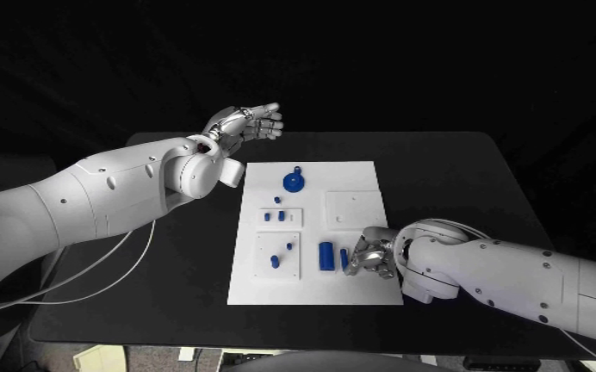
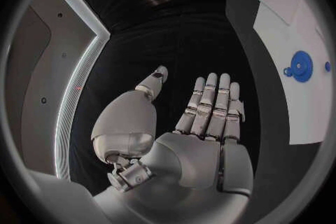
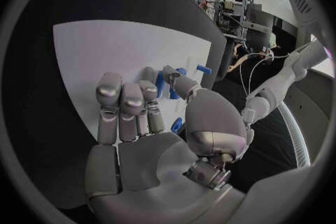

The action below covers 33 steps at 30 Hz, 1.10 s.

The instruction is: Assemble the parts on the task board

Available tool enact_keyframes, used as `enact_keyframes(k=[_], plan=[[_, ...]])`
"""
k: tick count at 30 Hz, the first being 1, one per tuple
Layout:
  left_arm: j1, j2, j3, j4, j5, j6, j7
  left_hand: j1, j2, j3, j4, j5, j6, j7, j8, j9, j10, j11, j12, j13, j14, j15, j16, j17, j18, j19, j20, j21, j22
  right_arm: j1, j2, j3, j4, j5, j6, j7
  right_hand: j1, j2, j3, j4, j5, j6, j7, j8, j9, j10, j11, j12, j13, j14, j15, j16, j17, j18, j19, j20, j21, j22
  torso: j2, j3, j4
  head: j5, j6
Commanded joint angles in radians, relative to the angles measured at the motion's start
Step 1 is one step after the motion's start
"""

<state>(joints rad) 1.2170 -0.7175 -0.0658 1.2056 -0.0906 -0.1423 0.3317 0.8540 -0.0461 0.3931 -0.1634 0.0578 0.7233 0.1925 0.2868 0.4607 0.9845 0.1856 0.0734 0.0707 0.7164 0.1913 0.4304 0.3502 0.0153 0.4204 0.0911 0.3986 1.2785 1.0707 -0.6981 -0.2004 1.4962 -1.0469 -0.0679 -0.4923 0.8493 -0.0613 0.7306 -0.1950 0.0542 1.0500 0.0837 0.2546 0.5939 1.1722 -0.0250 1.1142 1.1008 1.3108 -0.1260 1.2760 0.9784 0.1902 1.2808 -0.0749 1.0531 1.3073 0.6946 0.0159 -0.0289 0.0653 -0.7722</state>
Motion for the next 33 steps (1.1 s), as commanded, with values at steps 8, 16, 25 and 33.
enact_keyframes(k=[8,16,25,33], plan=[[0.001,0.001,0.001,0.002,-0.001,0.01,0.007,0.003,-0.001,0.002,0.004,-0.001,0.009,0.008,-0.002,-0.001,0.006,-0.001,-0.005,-0.001,0.007,0.001,-0.004,-0.001,-0.011,0.004,0.0,-0.005,0.001,-0.001,0.006,0.0,-0.008,-0.016,0.029,0.006,0.016,0.034,0.069,-0.021,-0.001,0.01,0.002,0.0,-0.002,0.003,-0.001,-0.004,0.0,0.001,-0.004,-0.006,0.002,0.072,-0.003,0.004,0.004,0.016,0.0,-0.0005,-0.0001,0.001,-0.003],[0.001,0.002,0.001,0.002,-0.001,0.01,0.007,0.004,-0.001,0.002,0.004,-0.001,0.009,0.008,-0.002,-0.002,0.006,-0.001,-0.005,-0.001,0.007,0.001,-0.004,-0.001,-0.011,0.004,0.0,-0.005,0.001,-0.001,0.012,0.0,-0.015,-0.012,0.043,-0.013,-0.034,0.006,0.005,-0.068,0.06,0.011,0.002,0.0,-0.003,0.005,0.0,-0.002,0.0,0.004,-0.003,-0.005,0.003,0.072,0.001,0.01,0.011,0.016,-0.001,-0.0006,-0.0005,0.002,-0.003],[0.001,0.003,0.001,0.0,-0.001,0.01,0.006,0.004,-0.001,0.003,0.004,-0.001,0.009,0.008,-0.002,-0.002,0.006,-0.001,-0.005,-0.001,0.007,0.001,-0.004,-0.001,-0.011,0.005,0.0,-0.006,0.002,-0.001,0.011,0.0,-0.017,-0.011,0.05,-0.012,-0.05,-0.013,-0.034,-0.081,0.068,0.012,0.001,0.0,-0.004,0.005,-0.001,-0.003,0.0,0.004,-0.004,-0.006,0.003,0.072,0.0,0.01,0.01,0.014,0.0,-0.0007,0.0006,0.001,-0.002],[0.001,0.002,0.001,-0.001,-0.001,0.01,0.006,0.005,-0.001,0.003,0.004,-0.001,0.009,0.008,-0.002,-0.002,0.006,-0.001,-0.005,-0.001,0.007,0.001,-0.004,-0.001,-0.011,0.005,0.0,-0.006,0.002,-0.001,-0.012,0.0,-0.011,0.036,0.044,0.031,-0.054,-0.033,-0.052,-0.08,0.084,0.011,0.002,-0.001,-0.005,0.003,-0.001,-0.004,-0.001,0.003,-0.004,-0.007,0.003,0.072,0.0,0.009,0.007,0.012,-0.001,0.0,-0.0001,0.001,0.001]])
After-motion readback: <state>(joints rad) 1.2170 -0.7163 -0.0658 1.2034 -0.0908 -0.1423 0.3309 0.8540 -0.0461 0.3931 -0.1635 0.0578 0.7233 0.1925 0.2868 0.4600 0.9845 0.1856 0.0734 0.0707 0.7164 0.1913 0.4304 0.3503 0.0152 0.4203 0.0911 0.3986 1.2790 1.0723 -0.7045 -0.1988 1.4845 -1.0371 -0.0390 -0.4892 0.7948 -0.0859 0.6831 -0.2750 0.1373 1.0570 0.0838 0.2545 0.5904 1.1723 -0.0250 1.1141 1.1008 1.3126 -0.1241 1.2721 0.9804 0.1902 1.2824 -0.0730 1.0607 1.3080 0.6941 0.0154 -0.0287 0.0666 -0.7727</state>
